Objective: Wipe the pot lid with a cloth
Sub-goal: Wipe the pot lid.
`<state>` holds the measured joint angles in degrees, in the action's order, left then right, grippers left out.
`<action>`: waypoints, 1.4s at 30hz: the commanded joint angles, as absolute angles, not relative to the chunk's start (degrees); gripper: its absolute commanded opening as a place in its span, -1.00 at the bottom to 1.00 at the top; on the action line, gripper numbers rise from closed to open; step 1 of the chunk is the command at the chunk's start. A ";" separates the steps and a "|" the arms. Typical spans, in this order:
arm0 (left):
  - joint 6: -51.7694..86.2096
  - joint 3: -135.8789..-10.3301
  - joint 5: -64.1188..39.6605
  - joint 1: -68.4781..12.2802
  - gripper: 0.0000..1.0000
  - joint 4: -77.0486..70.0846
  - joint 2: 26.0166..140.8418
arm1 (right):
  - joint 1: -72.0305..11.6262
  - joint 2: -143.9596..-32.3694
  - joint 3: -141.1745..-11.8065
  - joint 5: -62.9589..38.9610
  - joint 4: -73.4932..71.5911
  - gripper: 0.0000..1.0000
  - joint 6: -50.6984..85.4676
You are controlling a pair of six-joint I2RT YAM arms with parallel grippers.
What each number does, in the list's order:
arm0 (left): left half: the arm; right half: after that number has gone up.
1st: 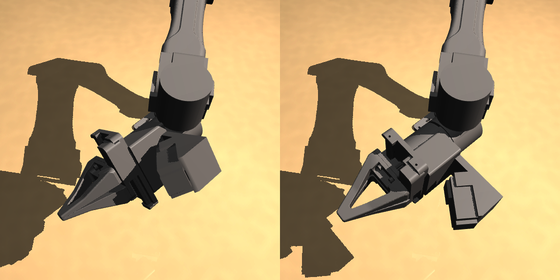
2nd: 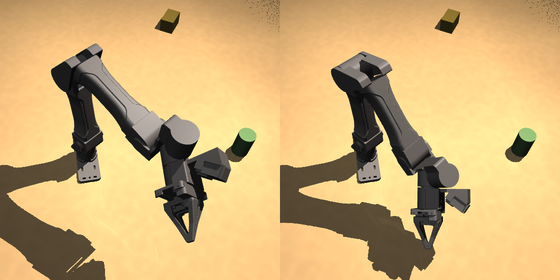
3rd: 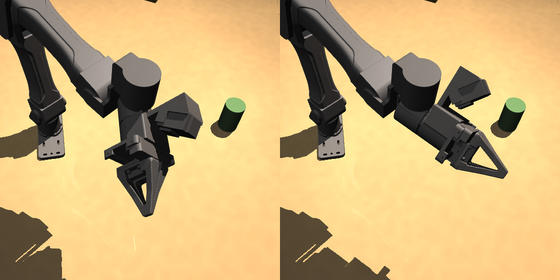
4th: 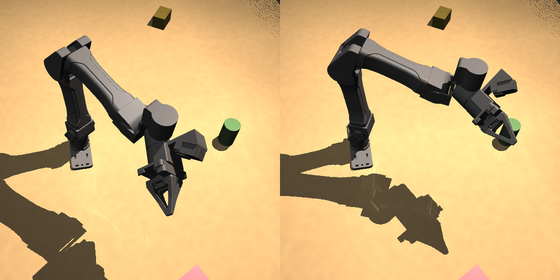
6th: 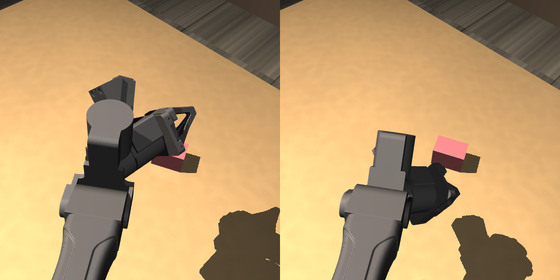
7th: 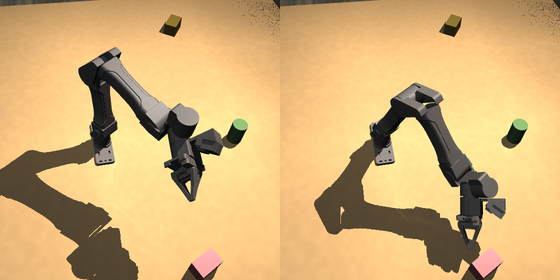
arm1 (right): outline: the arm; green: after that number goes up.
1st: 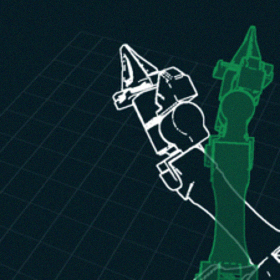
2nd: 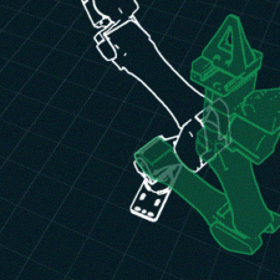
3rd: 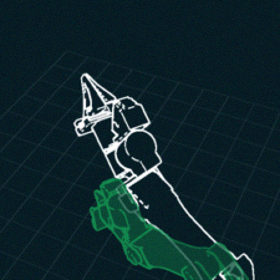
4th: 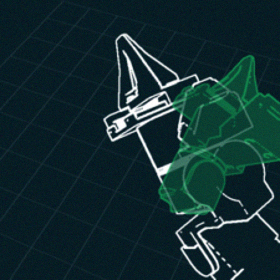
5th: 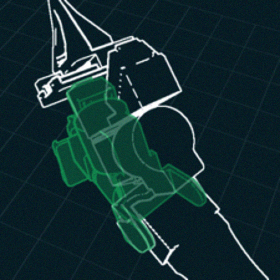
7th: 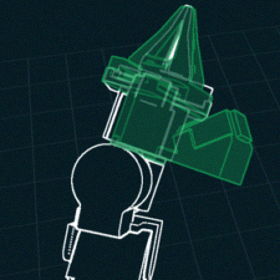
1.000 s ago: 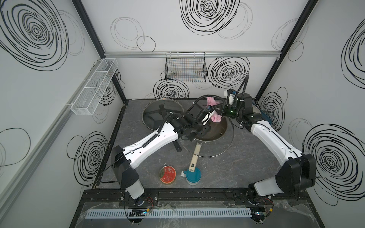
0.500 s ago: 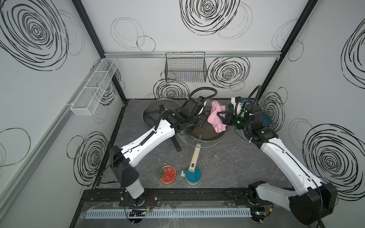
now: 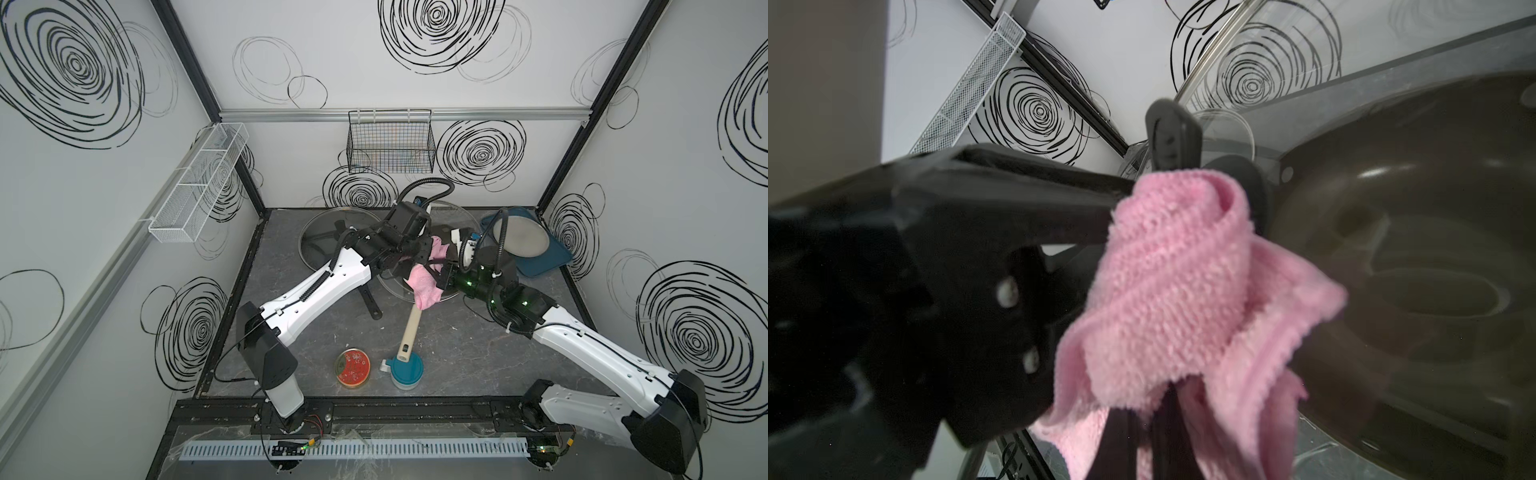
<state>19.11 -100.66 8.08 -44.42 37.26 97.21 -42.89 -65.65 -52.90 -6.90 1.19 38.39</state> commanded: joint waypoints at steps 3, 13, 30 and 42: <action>22.05 -105.46 7.93 -44.34 -1.00 20.79 94.57 | -46.41 -68.93 -52.99 -3.54 -0.78 -1.00 40.80; 23.47 -104.24 8.44 -44.24 -1.00 19.07 94.46 | -50.31 -71.07 -49.28 0.00 -6.02 -1.00 46.01; 21.90 -102.04 8.92 -41.59 -1.00 19.41 94.75 | -52.55 -69.57 -48.26 -0.98 -0.67 -1.00 48.76; 18.79 -101.24 9.95 -40.53 -1.00 22.05 94.58 | -43.57 -52.78 -43.03 -2.72 8.19 -1.00 47.54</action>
<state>20.21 -99.74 9.10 -41.06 32.05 97.73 -47.68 -56.95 -44.14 -2.55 2.59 47.90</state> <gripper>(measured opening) 0.331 0.050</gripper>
